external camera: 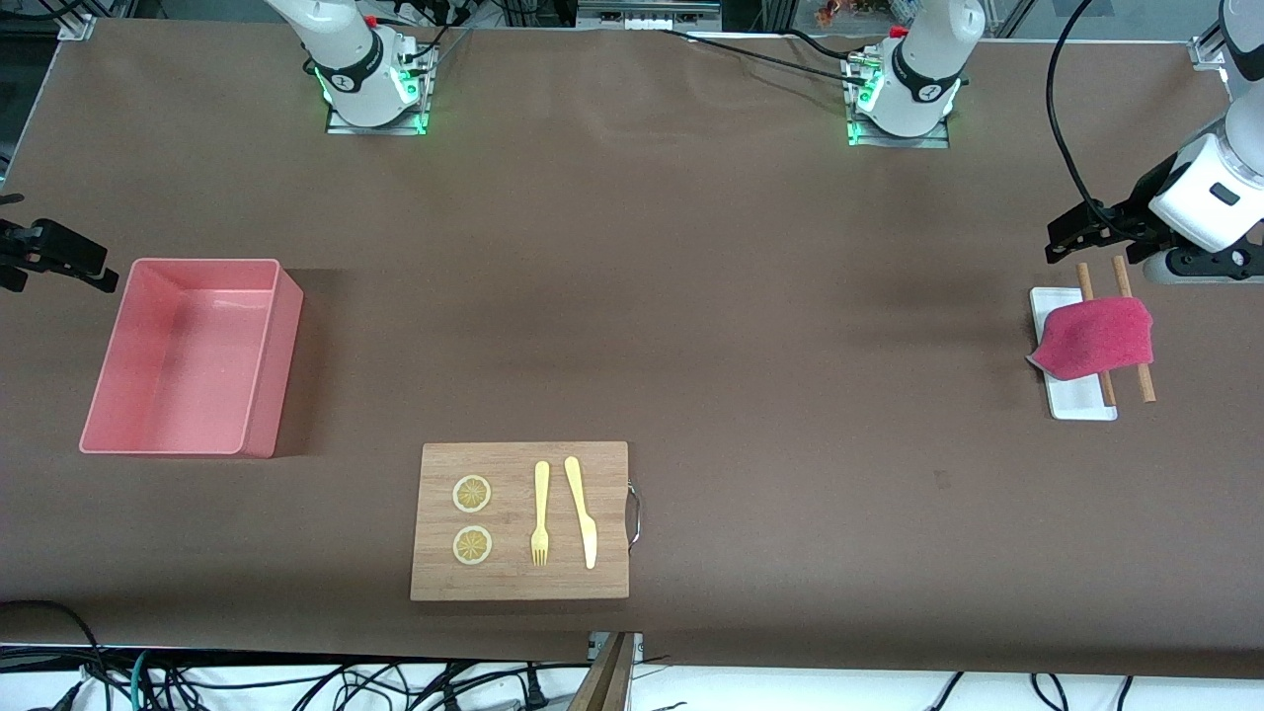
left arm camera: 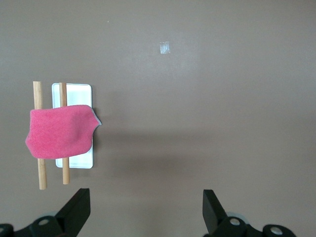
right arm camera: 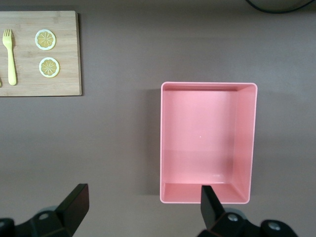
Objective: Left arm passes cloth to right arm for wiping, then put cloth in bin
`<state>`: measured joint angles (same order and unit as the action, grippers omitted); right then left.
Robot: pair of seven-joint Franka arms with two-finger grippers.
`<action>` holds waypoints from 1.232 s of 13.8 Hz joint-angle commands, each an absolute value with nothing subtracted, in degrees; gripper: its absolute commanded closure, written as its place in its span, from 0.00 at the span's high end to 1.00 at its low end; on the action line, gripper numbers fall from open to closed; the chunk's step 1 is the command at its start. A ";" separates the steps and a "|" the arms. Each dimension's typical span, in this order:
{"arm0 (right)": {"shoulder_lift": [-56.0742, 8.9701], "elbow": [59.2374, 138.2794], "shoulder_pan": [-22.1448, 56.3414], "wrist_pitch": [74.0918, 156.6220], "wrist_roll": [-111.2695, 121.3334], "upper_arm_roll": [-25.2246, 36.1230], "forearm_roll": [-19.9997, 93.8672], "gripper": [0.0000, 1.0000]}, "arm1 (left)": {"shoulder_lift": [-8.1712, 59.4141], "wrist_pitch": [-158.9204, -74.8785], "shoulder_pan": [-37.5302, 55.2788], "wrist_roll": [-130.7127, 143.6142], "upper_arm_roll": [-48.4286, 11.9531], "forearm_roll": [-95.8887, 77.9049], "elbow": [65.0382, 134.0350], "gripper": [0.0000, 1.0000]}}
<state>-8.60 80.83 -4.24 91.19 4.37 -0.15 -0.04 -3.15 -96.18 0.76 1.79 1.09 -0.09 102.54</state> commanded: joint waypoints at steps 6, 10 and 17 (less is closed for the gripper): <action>-8.53 80.16 -3.96 91.05 4.92 -0.18 0.88 1.00 | -4.22 -97.12 0.53 2.29 0.97 0.97 103.89 1.00; -8.53 80.16 -3.96 91.14 4.92 -0.18 0.88 1.00 | -4.13 -96.86 0.09 2.37 0.97 0.97 104.33 1.00; -8.61 80.16 -3.96 91.14 4.92 -0.18 0.88 1.00 | -3.43 -93.79 -0.18 2.29 0.88 0.97 104.41 1.00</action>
<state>-8.60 80.83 -4.08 91.24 4.38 -0.23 0.14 -3.14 -95.04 0.09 1.81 1.21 -0.09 103.73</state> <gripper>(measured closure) 0.000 0.000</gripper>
